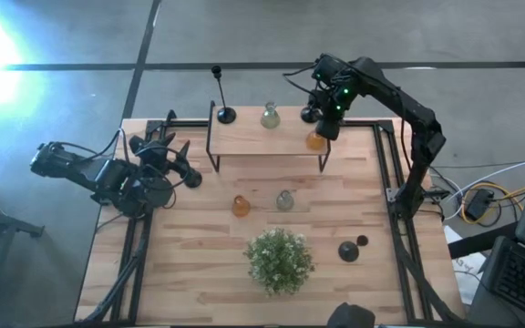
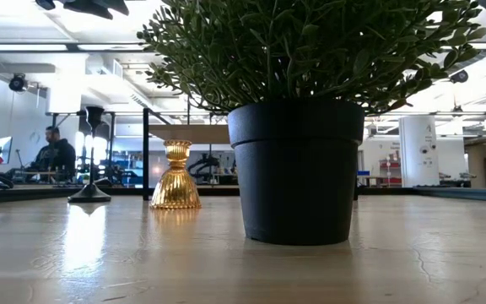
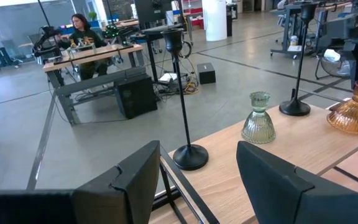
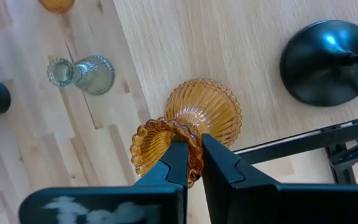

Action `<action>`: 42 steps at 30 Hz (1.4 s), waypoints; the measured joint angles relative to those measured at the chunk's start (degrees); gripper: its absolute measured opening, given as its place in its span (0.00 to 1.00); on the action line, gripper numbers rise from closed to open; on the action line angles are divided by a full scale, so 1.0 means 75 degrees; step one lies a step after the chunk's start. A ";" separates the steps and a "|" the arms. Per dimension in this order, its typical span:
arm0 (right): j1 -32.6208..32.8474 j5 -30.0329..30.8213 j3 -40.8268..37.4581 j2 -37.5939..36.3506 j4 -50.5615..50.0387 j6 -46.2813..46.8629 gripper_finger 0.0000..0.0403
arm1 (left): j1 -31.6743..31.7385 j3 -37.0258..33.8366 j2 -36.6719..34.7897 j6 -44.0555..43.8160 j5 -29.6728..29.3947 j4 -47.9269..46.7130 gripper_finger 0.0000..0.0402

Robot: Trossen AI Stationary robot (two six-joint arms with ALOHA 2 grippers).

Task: Pick & Place candle stick holders
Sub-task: Put the right orange glass candle holder on the shelf

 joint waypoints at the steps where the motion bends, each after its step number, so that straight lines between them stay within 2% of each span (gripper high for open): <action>1: 0.0000 -0.0011 -0.0007 0.0000 0.0006 0.0000 0.04 | 0.0000 0.0000 0.0000 0.0000 0.0000 0.0000 0.54; 12: 0.0006 -0.0014 -0.0256 0.0000 0.0298 0.0052 0.12 | 0.0000 0.0000 0.0000 -0.0028 0.0047 0.0000 0.54; 23: -0.0015 0.0008 -0.0296 -0.0003 0.0442 0.0210 0.15 | 0.0000 0.0000 0.0000 -0.0061 0.0047 0.0000 0.54; 36: -0.0020 0.0034 -0.0135 0.0000 0.0535 0.0423 0.39 | 0.0000 0.0000 0.0000 -0.0063 0.0044 0.0001 0.54; 42: -0.0020 0.0034 -0.0132 -0.0073 0.0538 0.0473 0.45 | 0.0000 0.0000 0.0000 -0.0069 0.0044 0.0000 0.54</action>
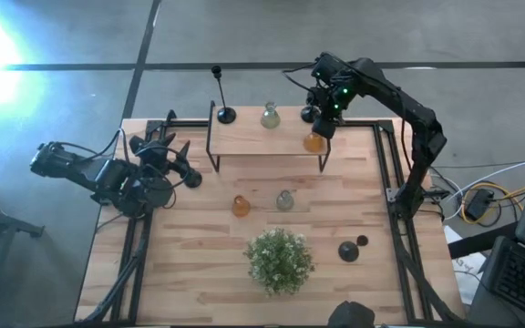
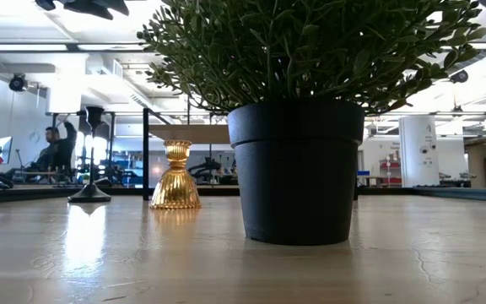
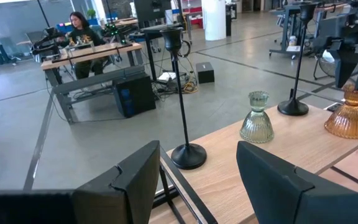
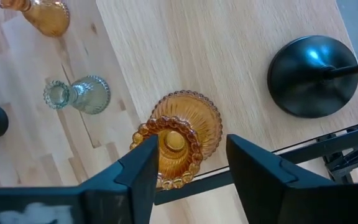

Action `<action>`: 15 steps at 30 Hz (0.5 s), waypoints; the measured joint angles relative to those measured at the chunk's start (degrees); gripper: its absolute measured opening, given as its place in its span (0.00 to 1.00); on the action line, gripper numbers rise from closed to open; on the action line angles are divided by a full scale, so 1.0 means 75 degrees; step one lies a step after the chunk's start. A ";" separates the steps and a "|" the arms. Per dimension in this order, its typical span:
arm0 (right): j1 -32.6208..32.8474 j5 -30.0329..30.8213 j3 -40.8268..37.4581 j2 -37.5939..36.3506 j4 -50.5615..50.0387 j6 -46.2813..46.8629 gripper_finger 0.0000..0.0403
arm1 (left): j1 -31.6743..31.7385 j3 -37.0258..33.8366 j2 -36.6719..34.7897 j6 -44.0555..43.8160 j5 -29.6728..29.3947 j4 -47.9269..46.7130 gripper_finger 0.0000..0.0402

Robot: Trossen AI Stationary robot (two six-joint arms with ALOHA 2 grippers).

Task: Pick & Place candle stick holders
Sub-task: Put the right orange glass candle holder on the shelf, then put the orange glass candle holder on the shelf

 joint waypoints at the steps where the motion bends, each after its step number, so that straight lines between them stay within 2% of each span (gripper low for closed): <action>1: -0.0006 -0.0001 0.0000 -0.0014 0.0002 0.0009 0.46 | 0.0000 0.0000 0.0000 -0.0010 0.0000 0.0000 0.54; 15: -0.0009 0.0201 0.0006 -0.0667 0.0248 0.0085 0.42 | 0.0000 0.0000 0.0000 -0.0037 -0.0003 0.0000 0.54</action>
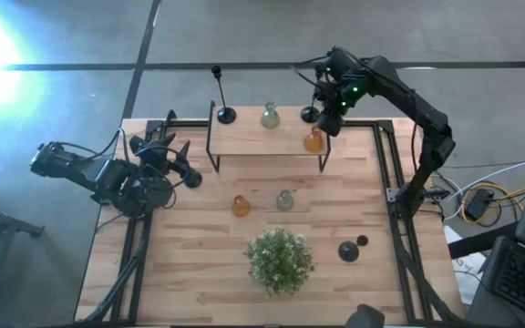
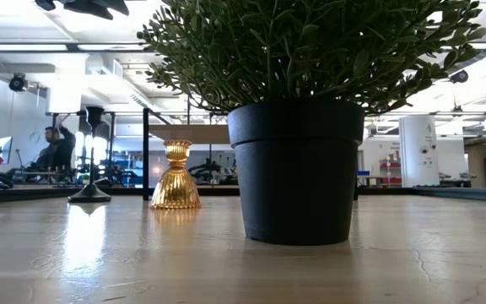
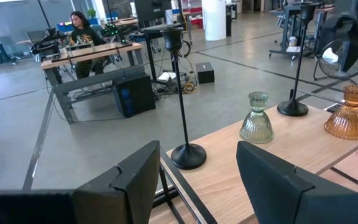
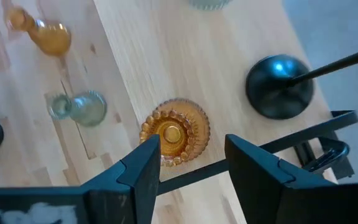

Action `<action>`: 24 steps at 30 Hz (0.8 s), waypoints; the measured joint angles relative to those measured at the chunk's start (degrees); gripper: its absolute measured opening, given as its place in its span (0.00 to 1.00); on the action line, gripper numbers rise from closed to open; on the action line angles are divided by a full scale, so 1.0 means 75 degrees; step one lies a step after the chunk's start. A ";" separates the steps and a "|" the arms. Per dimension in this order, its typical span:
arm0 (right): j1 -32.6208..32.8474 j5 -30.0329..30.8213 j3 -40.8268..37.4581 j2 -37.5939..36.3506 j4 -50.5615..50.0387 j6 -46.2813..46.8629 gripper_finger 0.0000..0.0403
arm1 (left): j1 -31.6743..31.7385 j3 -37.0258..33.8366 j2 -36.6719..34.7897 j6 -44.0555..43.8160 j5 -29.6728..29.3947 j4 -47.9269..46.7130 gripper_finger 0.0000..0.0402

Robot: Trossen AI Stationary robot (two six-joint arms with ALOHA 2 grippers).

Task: Pick & Place candle stick holders
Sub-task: Put the orange glass candle holder on the shelf

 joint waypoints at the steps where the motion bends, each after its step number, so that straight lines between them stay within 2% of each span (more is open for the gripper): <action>1: -0.0003 0.0000 0.0000 -0.0091 0.0054 0.0049 0.42 | 0.0000 0.0000 0.0000 -0.0002 0.0000 0.0003 0.54; 10: 0.0053 -0.0001 0.0000 -0.1256 0.0171 0.0489 0.41 | -0.0001 0.0000 0.0000 0.0019 0.0350 0.0001 0.54; 16: 0.0244 -0.0009 0.0002 -0.2252 0.0278 0.0798 0.36 | 0.0000 0.0000 -0.0004 0.0639 0.1231 -0.0002 0.54; 24: 0.0827 -0.0020 -0.0140 -0.3237 0.0313 0.1571 0.29 | 0.0000 0.0031 -0.0096 0.0887 0.2415 -0.0047 0.54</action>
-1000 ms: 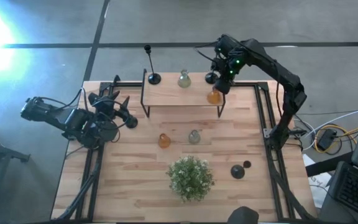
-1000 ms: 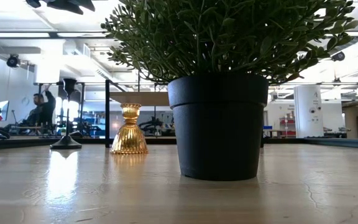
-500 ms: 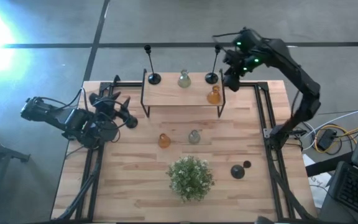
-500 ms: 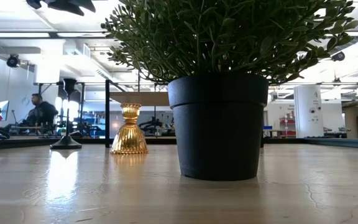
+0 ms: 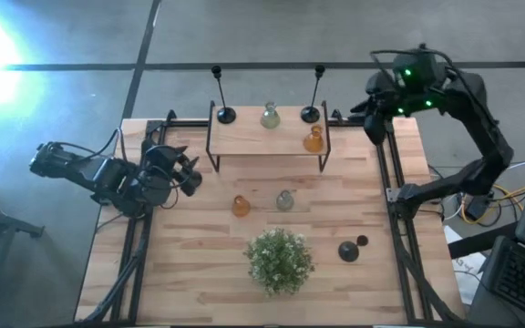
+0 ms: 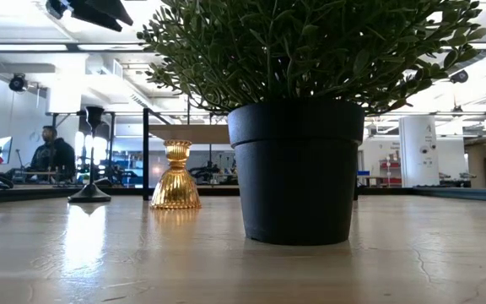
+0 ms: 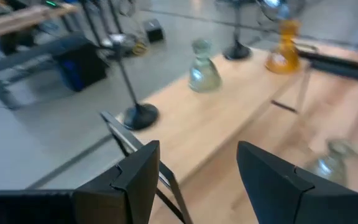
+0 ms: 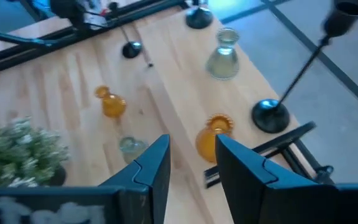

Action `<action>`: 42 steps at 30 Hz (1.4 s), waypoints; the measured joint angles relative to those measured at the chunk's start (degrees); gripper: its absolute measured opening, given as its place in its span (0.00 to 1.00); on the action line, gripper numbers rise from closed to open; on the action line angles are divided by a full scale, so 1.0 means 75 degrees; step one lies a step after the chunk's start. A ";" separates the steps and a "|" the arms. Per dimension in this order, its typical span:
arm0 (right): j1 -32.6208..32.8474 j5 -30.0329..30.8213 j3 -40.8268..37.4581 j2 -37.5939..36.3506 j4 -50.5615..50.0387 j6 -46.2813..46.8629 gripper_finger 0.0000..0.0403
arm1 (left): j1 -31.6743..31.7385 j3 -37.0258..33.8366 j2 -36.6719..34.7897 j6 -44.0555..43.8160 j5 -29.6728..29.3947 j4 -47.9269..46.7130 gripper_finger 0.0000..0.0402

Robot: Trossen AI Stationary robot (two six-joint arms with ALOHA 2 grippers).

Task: Pick & Place candle stick holders
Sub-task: Put the orange glass candle holder on the shelf

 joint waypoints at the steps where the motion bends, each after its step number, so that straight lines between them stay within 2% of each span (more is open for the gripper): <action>1: 0.0140 0.0000 -0.0075 -0.0088 0.0024 0.0065 0.29 | 0.0000 0.0009 -0.0001 0.0108 0.0242 -0.0001 0.54; 7: 0.1162 -0.0006 -0.0521 -0.0378 0.0213 0.0530 0.25 | 0.0024 0.0019 0.0043 0.0921 0.1903 0.0037 0.54; 11: 0.1642 0.0000 -0.0879 -0.0467 0.0464 0.0759 0.21 | 0.0167 0.0019 0.0172 0.0672 0.2553 0.0274 0.54; 21: 0.1831 0.0018 -0.1690 -0.0496 0.0715 0.0958 0.14 | 0.1532 0.0115 0.1294 0.0235 0.5009 0.0462 0.54; 28: 0.1831 0.0017 -0.1906 -0.0508 0.0709 0.1105 0.13 | 0.2535 0.0583 0.2205 0.0301 0.6097 0.0539 0.54; 34: 0.1828 0.0017 -0.1917 -0.0511 0.0712 0.1094 0.13 | 0.2961 0.1062 0.3139 0.0744 0.7153 0.0503 0.54; 42: 0.1828 0.0017 -0.1917 -0.0511 0.0712 0.1068 0.13 | 0.2993 0.1680 0.4244 0.1508 0.7450 -0.0251 0.54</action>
